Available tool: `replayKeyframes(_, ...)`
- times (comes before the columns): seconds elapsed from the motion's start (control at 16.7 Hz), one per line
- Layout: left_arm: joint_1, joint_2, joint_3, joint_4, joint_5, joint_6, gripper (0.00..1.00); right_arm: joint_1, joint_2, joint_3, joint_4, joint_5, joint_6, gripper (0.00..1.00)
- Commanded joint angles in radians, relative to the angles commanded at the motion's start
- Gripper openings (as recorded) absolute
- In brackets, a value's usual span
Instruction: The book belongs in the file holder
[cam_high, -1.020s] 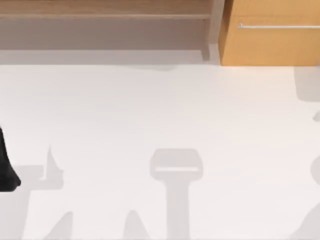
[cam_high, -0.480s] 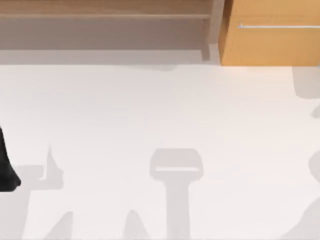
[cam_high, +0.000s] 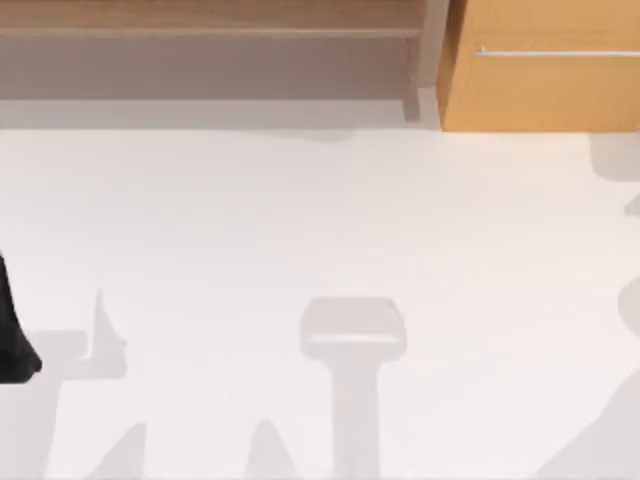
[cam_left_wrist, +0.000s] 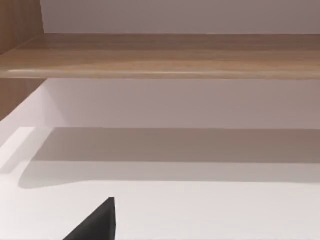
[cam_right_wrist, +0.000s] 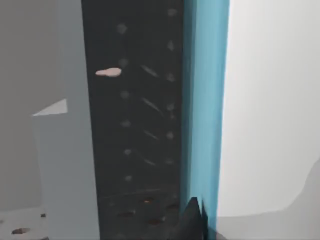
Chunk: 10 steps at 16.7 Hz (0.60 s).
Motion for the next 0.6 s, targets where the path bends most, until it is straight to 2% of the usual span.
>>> replayKeyframes(0.6,0.0,0.0,0.0,0.0,0.0,0.0,1.0,0.0,0.0,0.0,0.0,0.0,0.0,0.75)
